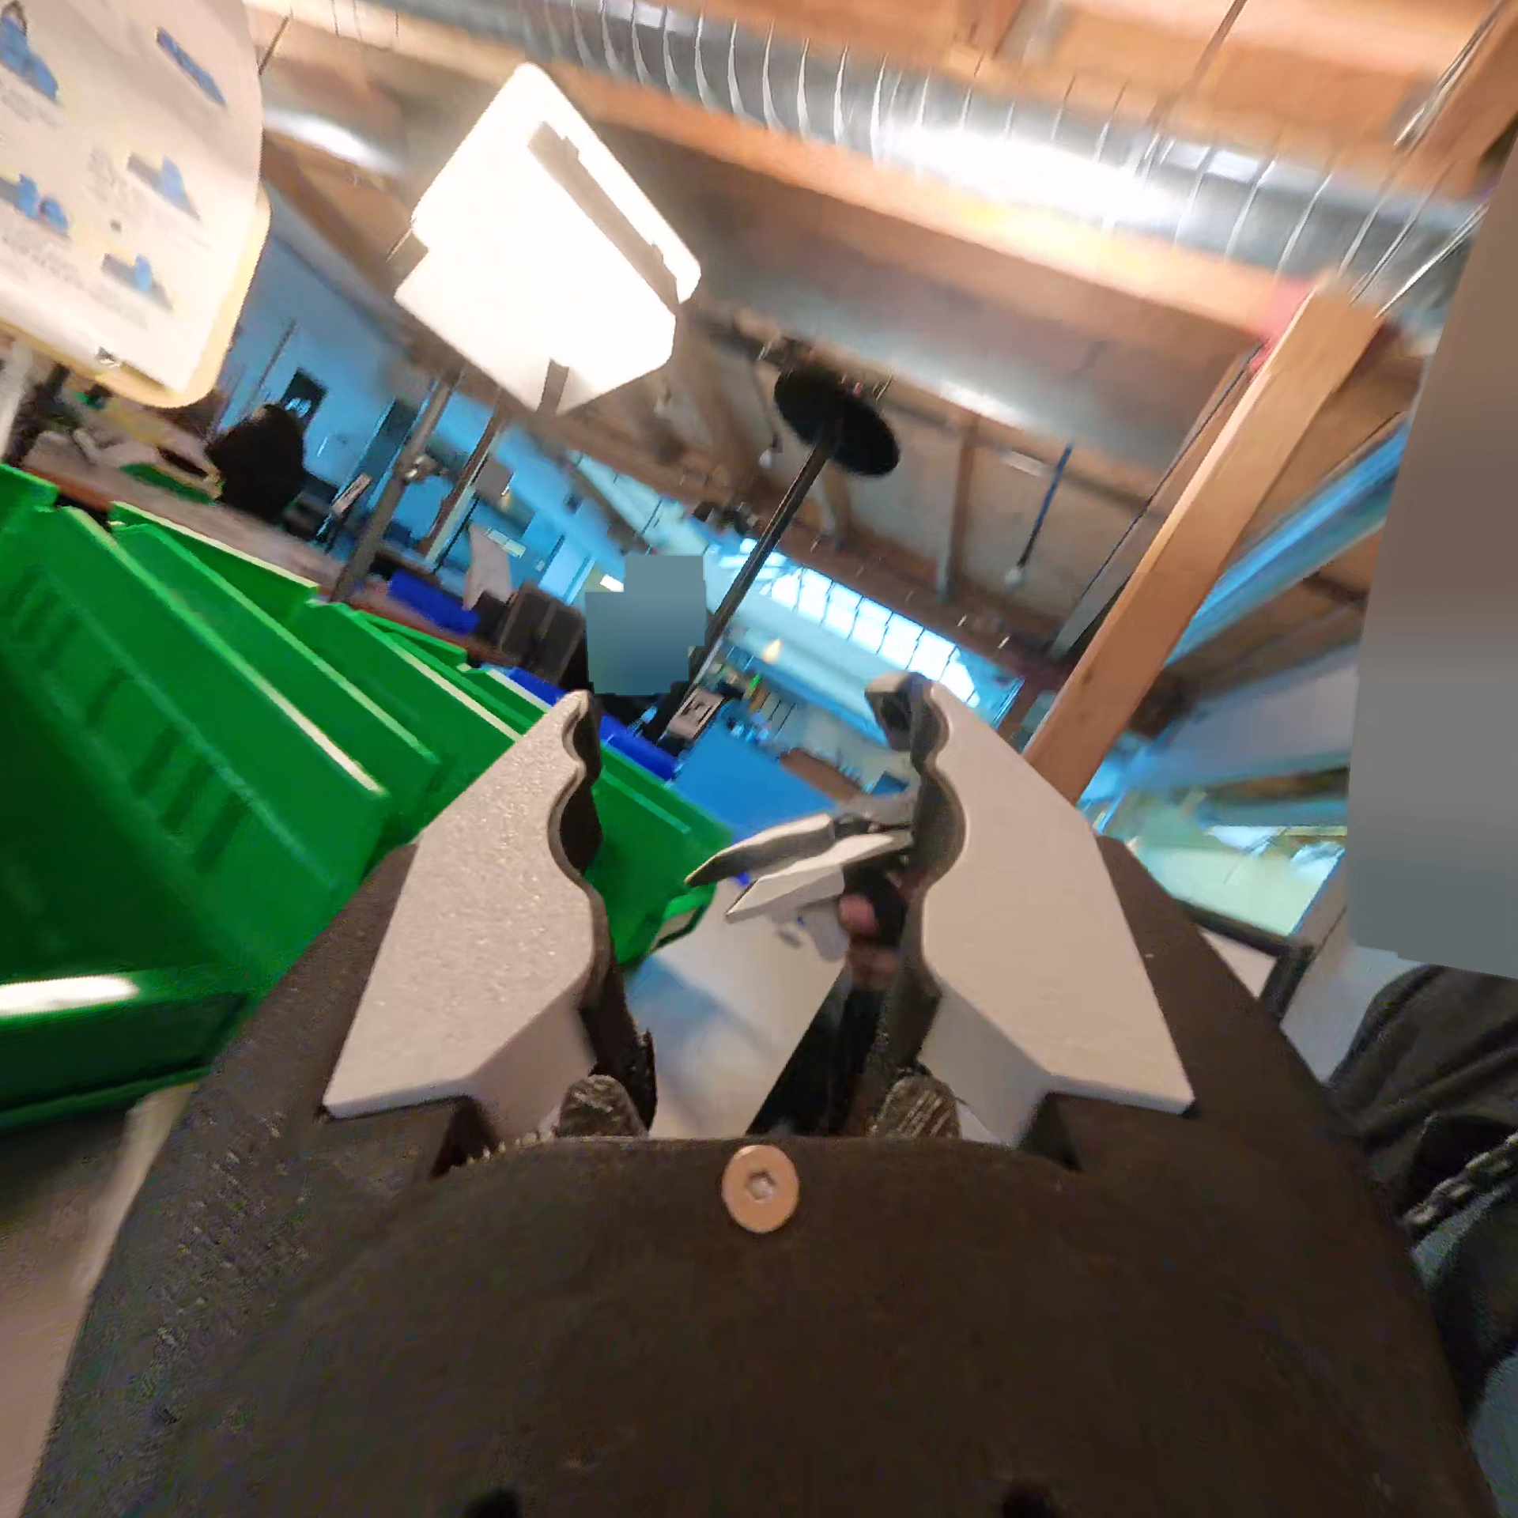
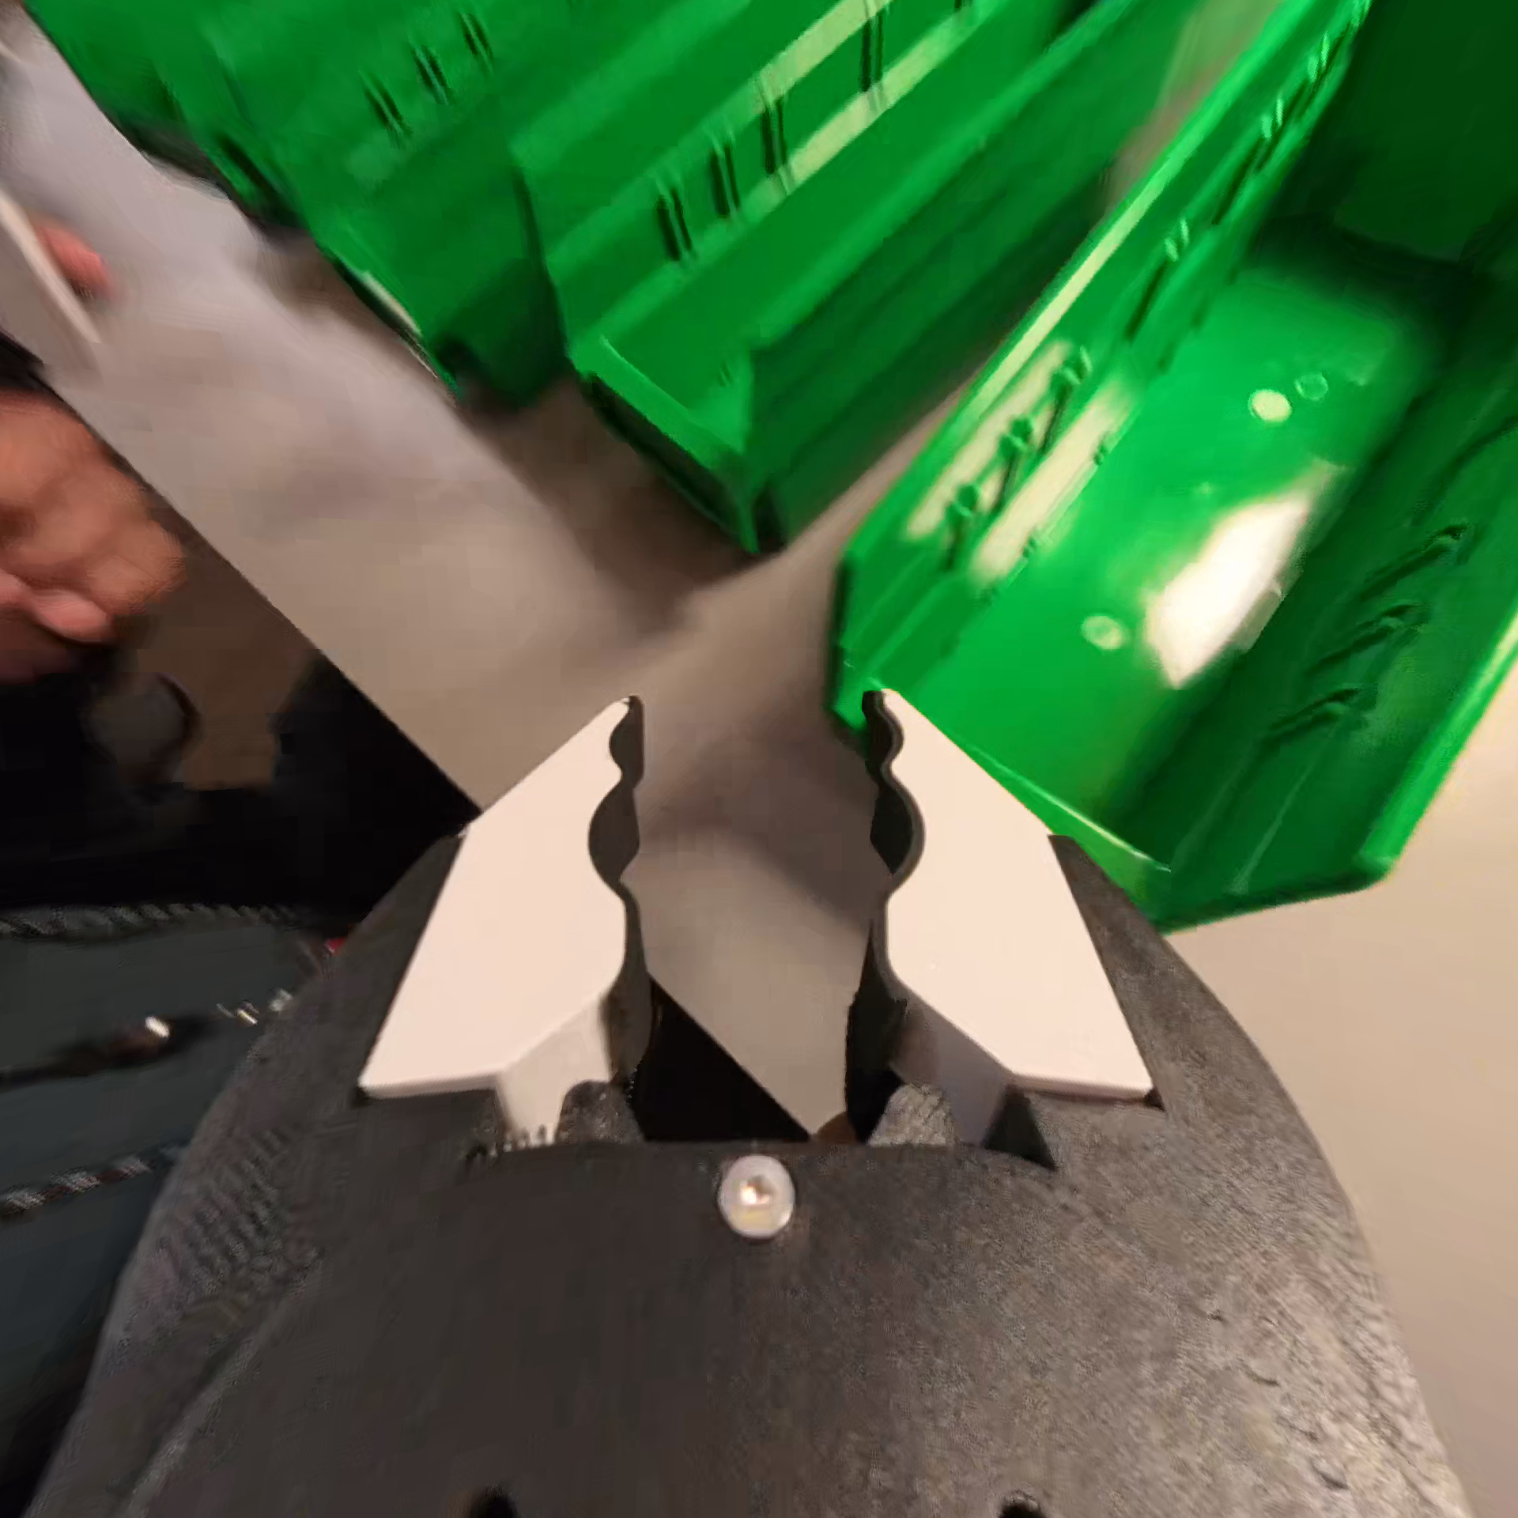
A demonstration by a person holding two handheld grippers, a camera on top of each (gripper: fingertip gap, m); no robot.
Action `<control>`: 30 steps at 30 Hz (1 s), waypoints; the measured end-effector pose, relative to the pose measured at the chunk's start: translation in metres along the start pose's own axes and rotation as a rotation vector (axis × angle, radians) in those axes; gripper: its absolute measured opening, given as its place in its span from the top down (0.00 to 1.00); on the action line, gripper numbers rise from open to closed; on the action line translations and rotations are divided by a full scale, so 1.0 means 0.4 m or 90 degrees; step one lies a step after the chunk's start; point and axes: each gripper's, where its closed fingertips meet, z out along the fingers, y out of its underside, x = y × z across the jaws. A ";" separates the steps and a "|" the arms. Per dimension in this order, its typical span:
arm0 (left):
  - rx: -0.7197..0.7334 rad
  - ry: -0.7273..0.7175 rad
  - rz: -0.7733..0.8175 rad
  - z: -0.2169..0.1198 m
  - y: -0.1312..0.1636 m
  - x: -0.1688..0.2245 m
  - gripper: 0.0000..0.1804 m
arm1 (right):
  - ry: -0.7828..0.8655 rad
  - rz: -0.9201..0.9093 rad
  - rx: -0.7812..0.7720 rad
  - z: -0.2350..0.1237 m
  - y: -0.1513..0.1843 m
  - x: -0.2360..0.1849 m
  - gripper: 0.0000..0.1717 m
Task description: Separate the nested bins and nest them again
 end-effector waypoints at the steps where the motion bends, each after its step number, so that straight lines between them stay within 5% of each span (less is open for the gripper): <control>1: 0.020 0.014 -0.017 0.010 0.011 0.012 0.58 | -0.010 0.013 0.044 -0.006 -0.018 -0.027 0.66; 6: 0.100 0.072 -0.064 0.052 0.069 0.062 0.53 | -0.114 0.034 0.306 -0.032 -0.143 -0.164 0.59; 12: 0.117 0.134 -0.187 0.086 0.199 0.111 0.50 | -0.388 0.294 0.696 -0.143 -0.263 -0.280 0.38; 24: 0.033 0.137 -0.161 0.115 0.286 0.159 0.47 | -0.380 0.354 0.832 -0.226 -0.254 -0.216 0.31; 30: 0.035 0.235 -0.289 0.109 0.292 0.195 0.46 | -0.423 0.405 0.838 -0.251 -0.251 -0.222 0.34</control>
